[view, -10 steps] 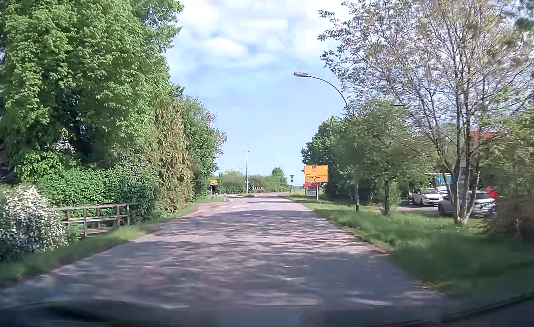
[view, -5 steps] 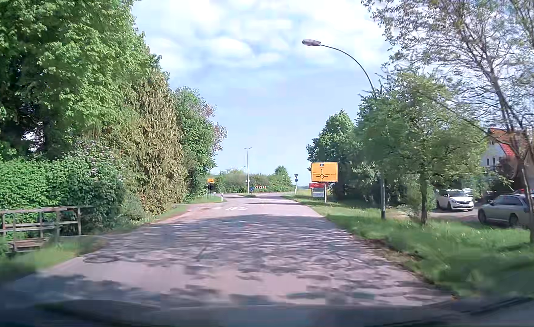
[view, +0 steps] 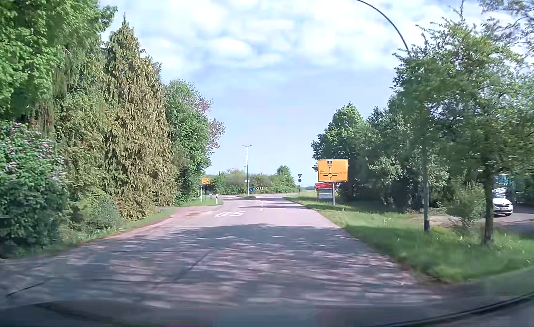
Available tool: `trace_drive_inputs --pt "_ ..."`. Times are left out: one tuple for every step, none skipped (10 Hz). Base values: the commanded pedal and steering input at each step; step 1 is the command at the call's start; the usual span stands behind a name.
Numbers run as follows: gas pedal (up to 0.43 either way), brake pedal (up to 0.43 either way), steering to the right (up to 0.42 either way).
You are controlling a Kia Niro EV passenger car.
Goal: Follow the waypoints while adhering to traffic rules and regulations
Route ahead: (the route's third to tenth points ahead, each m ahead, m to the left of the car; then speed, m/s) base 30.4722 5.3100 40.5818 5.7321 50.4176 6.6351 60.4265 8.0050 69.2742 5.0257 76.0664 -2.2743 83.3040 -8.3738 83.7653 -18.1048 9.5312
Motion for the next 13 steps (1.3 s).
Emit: trace_drive_inputs --pt "0.047 0.0 -0.004" --pt "0.047 0.0 -0.004" --pt "0.047 0.0 -0.004" --pt "0.047 0.0 -0.004" --pt "0.047 0.0 -0.004" --pt "0.047 0.0 -0.004" --pt "0.047 0.0 -0.004" --pt "0.047 0.0 -0.004" --pt "0.047 0.0 -0.004" --pt "0.039 0.0 -0.004" --pt "0.039 0.0 -0.004" --pt "0.039 0.0 -0.004" --pt "0.039 0.0 -0.005"
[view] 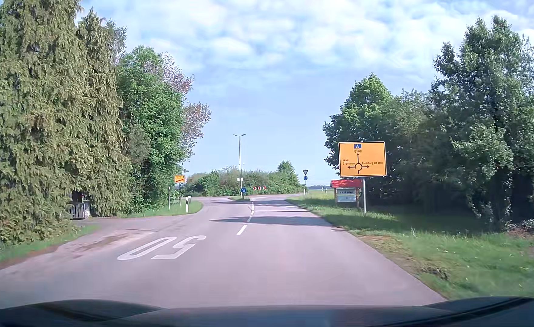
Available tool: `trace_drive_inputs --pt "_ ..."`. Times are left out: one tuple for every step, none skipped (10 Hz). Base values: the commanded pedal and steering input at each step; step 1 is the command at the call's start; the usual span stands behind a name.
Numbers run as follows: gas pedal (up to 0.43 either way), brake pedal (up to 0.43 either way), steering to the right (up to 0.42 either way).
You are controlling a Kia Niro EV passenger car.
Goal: Follow the waypoints while adhering to traffic rules and regulations
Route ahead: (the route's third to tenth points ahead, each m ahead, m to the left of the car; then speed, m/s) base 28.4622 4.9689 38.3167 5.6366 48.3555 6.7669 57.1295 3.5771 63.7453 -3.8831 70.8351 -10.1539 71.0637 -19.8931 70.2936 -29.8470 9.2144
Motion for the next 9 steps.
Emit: trace_drive_inputs --pt "0.039 0.0 -0.006" --pt "0.039 0.0 -0.008" --pt "0.039 0.0 -0.009" --pt "0.039 0.0 -0.009" --pt "0.039 0.0 -0.011" --pt "0.039 0.0 -0.012" --pt "0.039 0.0 -0.014" --pt "0.039 0.0 -0.014" --pt "0.039 0.0 -0.015"
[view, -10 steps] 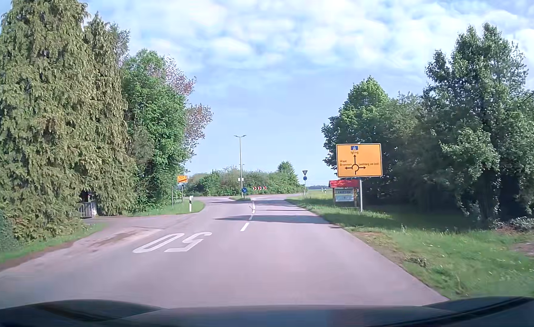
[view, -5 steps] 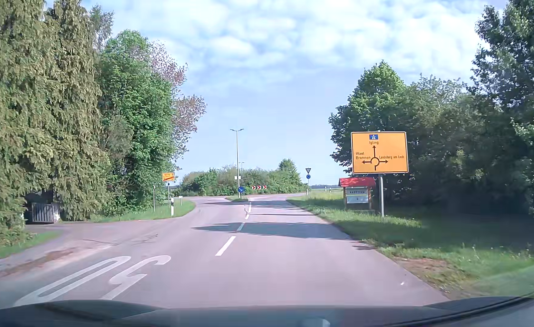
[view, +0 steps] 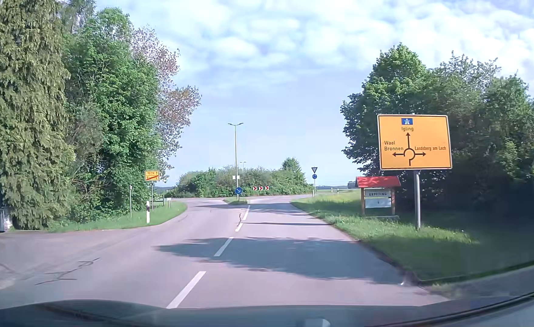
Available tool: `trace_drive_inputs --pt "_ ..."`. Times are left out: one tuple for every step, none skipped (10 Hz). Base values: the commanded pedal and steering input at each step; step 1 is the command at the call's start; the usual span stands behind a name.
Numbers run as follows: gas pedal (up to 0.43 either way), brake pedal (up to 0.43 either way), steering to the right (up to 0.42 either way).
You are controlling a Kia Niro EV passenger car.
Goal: Follow the waypoints while adhering to traffic rules and regulations
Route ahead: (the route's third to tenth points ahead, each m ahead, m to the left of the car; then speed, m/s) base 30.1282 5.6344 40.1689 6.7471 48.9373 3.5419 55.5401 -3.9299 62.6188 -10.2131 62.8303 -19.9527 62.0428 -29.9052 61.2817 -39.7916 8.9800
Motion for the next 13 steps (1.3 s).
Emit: trace_drive_inputs --pt "0.039 0.0 -0.015" --pt "0.039 0.0 -0.016" --pt "0.039 0.0 -0.016" --pt "0.039 0.0 -0.017" --pt "0.039 0.0 -0.017" --pt "0.039 0.0 -0.018" --pt "0.039 0.0 -0.018" --pt "0.039 0.0 -0.017" --pt "0.039 0.0 -0.017" --pt "0.039 0.0 -0.017" --pt "0.039 0.0 -0.017" --pt "0.039 0.0 -0.017" --pt "0.039 0.0 -0.017"
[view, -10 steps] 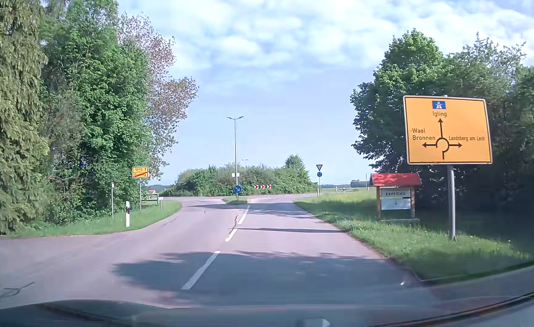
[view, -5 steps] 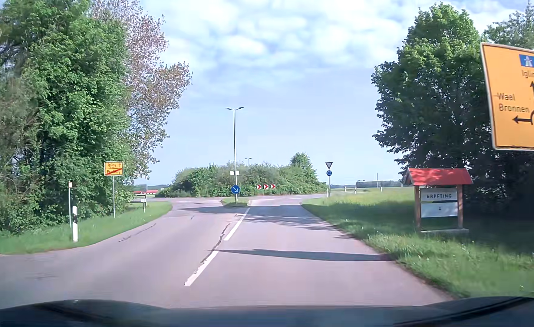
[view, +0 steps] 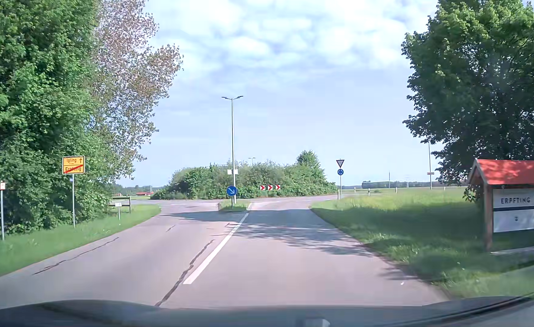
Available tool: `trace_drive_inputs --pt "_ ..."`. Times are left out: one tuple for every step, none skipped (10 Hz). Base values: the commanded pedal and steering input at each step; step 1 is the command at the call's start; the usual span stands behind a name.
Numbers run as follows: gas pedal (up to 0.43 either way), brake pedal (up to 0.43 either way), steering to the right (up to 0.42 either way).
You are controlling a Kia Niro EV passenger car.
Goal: Follow the waypoints while adhering to traffic rules and regulations
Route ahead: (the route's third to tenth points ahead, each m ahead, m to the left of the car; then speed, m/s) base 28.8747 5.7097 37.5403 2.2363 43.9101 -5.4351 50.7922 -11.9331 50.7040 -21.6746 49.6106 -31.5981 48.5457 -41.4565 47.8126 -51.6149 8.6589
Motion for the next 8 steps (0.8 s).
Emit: trace_drive_inputs --pt "0.039 0.0 -0.016" --pt "0.039 0.0 -0.016" --pt "0.039 0.0 -0.016" --pt "0.039 0.0 -0.014" --pt "0.0 0.0 -0.012" --pt "0.0 0.0 -0.009" --pt "0.0 0.0 -0.006" --pt "0.0 0.0 -0.006"
